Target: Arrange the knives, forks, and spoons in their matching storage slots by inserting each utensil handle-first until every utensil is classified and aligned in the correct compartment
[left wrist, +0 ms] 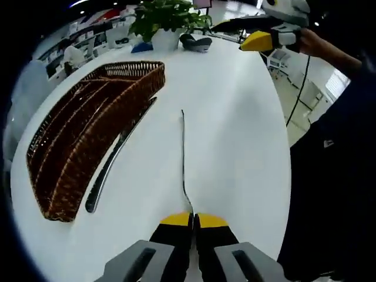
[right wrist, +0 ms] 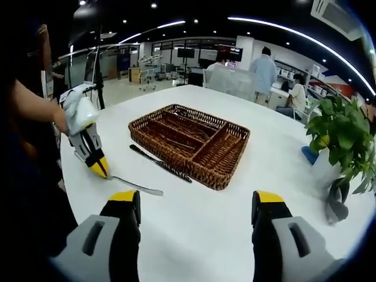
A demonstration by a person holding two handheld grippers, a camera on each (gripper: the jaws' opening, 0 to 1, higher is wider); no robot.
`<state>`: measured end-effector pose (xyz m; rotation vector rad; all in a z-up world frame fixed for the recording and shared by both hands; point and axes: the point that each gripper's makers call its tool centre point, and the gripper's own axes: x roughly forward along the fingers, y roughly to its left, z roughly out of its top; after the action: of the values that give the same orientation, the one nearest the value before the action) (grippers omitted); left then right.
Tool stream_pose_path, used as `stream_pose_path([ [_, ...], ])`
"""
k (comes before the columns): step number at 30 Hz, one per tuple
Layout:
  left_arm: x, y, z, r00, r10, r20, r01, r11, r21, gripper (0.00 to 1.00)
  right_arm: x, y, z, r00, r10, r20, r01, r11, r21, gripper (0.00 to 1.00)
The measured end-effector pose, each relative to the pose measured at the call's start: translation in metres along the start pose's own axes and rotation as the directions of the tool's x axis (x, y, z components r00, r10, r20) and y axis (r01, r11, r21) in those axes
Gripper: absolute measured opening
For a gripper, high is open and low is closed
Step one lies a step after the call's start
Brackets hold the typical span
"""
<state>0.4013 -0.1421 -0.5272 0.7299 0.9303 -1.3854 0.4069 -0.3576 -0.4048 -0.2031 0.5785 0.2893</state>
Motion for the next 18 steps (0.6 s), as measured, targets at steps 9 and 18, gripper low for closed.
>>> stream_pose_path([
  [9,-0.009,0.007,0.003,1.0,-0.022,-0.015,0.023,1.0,0.013,0.0,-0.001,-0.001,0.005,1.0,0.003,0.022,-0.003,1.0,-0.004,0.79],
  [18,-0.052,0.021,0.032,0.998,-0.062,0.003,0.061,0.995,0.084,0.0,-0.01,-0.014,0.014,0.998,-0.048,0.05,0.045,0.997,0.058,0.85],
])
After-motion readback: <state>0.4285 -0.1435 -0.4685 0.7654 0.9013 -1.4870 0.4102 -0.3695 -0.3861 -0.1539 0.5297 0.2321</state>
